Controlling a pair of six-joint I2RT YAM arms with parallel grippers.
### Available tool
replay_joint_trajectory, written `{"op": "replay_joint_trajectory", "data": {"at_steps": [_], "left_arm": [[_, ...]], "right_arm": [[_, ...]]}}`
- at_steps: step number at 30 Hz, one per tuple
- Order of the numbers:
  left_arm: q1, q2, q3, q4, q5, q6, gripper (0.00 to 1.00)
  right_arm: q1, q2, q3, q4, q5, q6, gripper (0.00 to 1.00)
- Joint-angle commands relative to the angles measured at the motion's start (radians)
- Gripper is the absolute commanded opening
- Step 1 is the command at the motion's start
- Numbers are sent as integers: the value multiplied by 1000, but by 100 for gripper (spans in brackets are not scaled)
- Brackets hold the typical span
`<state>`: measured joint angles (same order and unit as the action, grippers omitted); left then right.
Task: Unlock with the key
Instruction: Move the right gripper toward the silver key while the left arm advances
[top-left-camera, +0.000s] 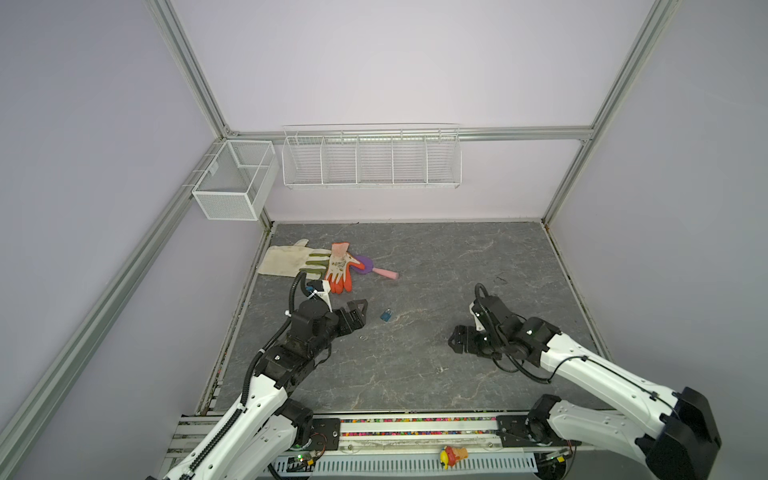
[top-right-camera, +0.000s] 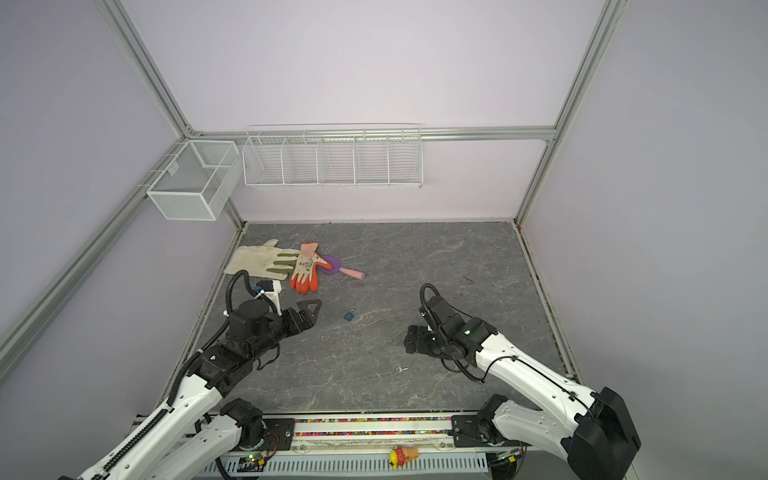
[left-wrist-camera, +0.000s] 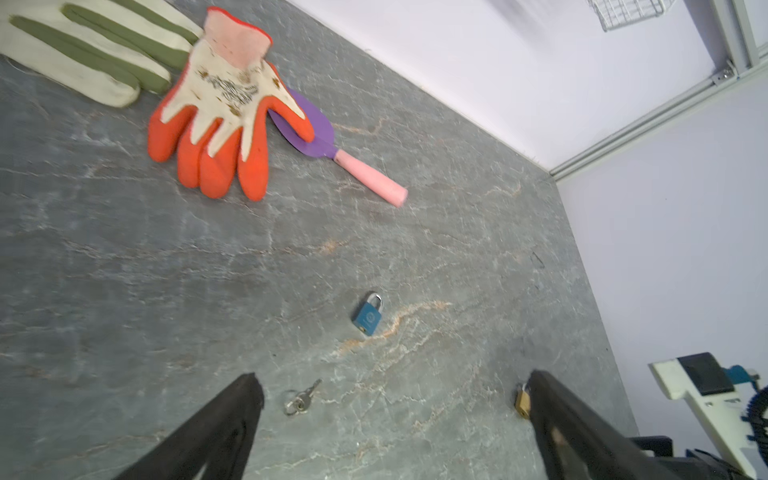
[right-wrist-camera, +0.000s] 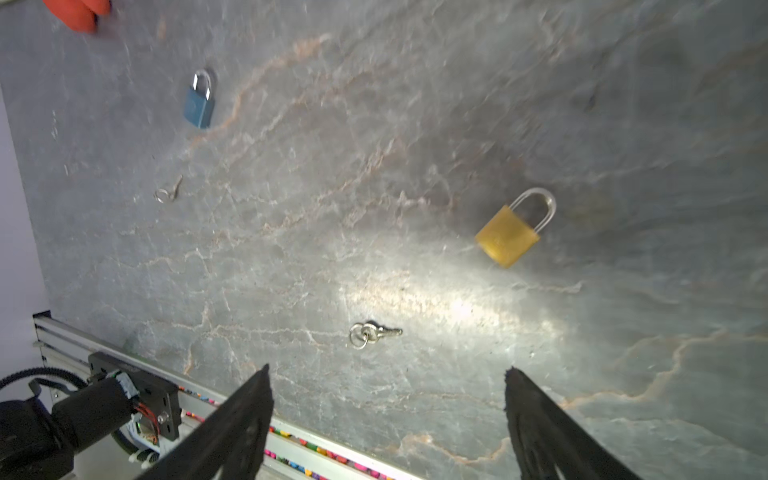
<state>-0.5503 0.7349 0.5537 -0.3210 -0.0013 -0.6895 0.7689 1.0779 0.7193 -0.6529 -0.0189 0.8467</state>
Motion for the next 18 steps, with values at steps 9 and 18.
{"op": "replay_joint_trajectory", "data": {"at_steps": [9, 18], "left_arm": [[-228, 76, -18, -1, -140, -99, 99], [-240, 96, -16, 1, -170, -111, 99]], "right_arm": [[223, 149, -78, 209, 20, 226, 89], [244, 241, -91, 292, 10, 233, 89]]}}
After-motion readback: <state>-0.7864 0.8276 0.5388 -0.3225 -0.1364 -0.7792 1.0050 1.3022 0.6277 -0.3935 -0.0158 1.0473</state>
